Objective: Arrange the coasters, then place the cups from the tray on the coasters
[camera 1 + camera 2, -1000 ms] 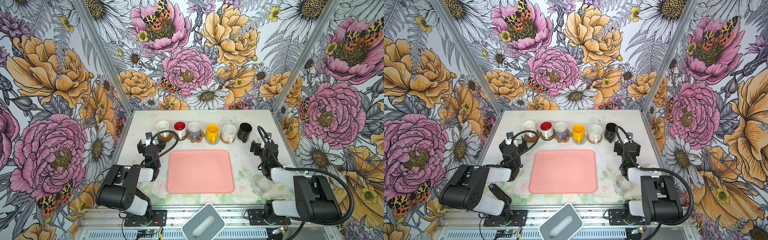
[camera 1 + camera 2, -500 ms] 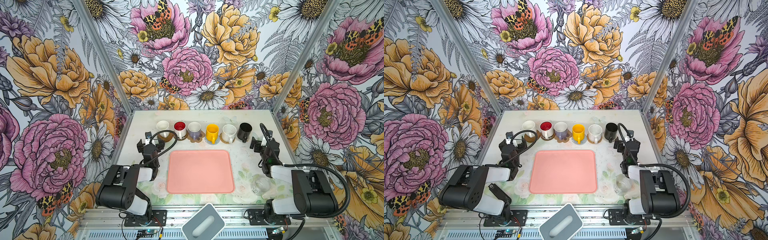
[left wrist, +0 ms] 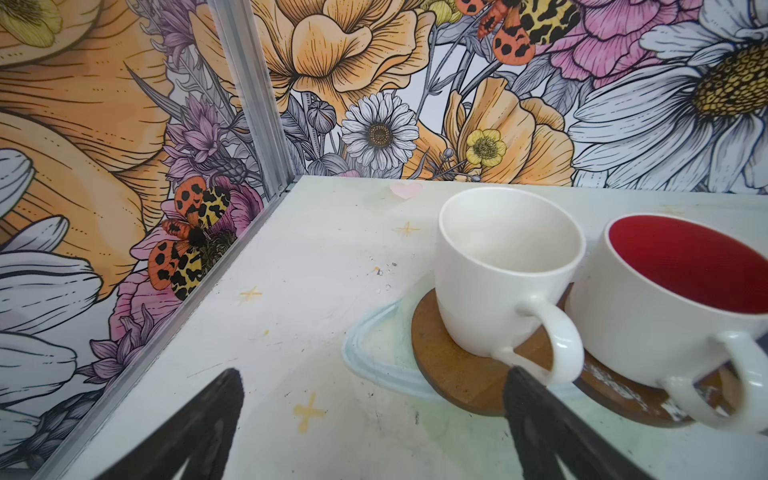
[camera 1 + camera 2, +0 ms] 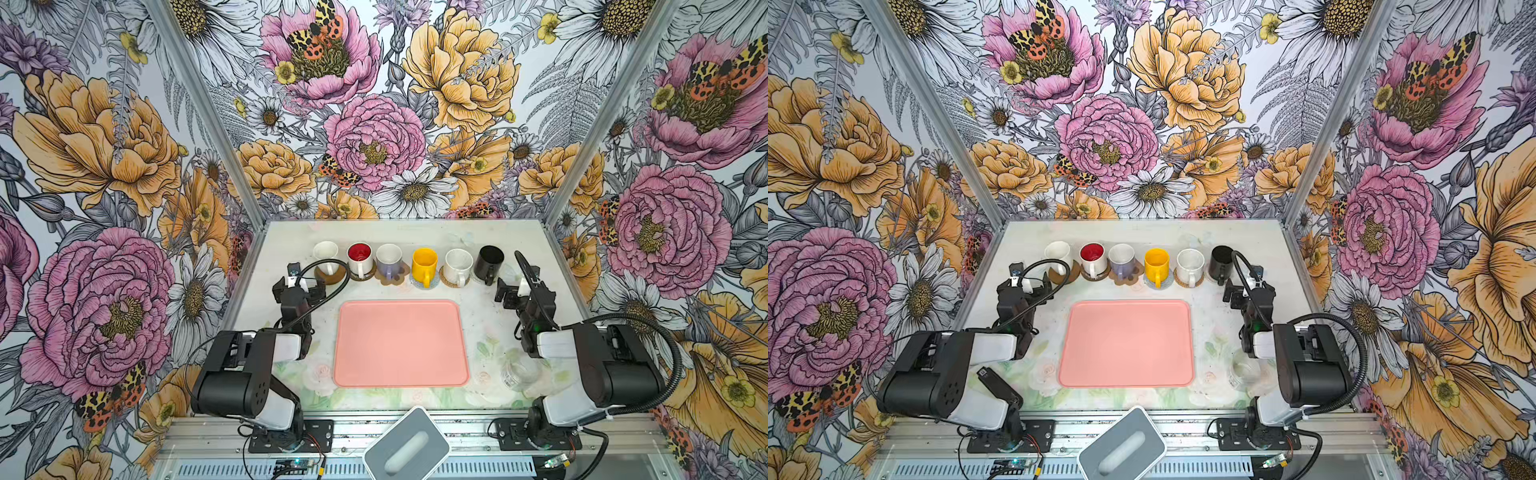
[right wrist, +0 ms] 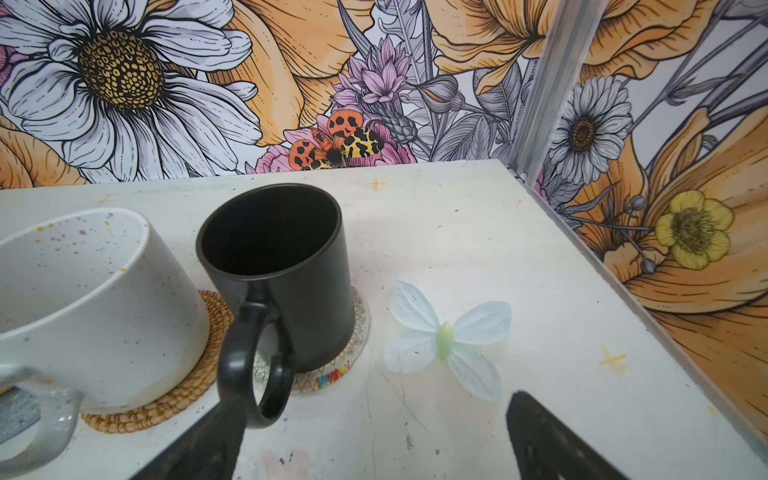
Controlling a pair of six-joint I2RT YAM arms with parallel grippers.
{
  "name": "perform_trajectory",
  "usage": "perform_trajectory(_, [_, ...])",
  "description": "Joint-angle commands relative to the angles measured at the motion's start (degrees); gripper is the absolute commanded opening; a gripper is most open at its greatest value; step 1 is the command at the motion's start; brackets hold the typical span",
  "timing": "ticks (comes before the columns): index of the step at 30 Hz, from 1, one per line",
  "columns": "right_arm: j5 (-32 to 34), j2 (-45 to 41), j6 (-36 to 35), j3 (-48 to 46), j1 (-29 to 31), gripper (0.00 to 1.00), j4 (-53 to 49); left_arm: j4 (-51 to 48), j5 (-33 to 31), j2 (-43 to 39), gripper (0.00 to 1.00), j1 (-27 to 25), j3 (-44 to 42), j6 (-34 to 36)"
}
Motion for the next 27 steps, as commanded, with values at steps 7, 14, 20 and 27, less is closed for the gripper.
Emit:
perform_trajectory(7, [-1.9, 0.4, -0.8, 1.5, -0.3, 1.0, 0.4, 2.6, 9.9, 2.8, 0.99, 2.7, 0.4, -2.0])
perform_trajectory(14, [-1.9, 0.4, -0.9, 1.4, -0.4, 0.99, 0.3, 2.7, 10.3, 2.8, 0.99, 3.0, 0.5, -2.3])
perform_trajectory(20, [-1.8, 0.4, -1.0, 1.5, -0.2, 0.99, 0.2, 3.0, 9.3, 2.8, 0.99, 2.6, 0.3, -1.9])
perform_trajectory(27, [-1.8, 0.4, -0.9, 1.5, -0.2, 0.99, 0.3, 3.4, 8.1, 2.8, 0.99, 2.0, 0.1, -1.6])
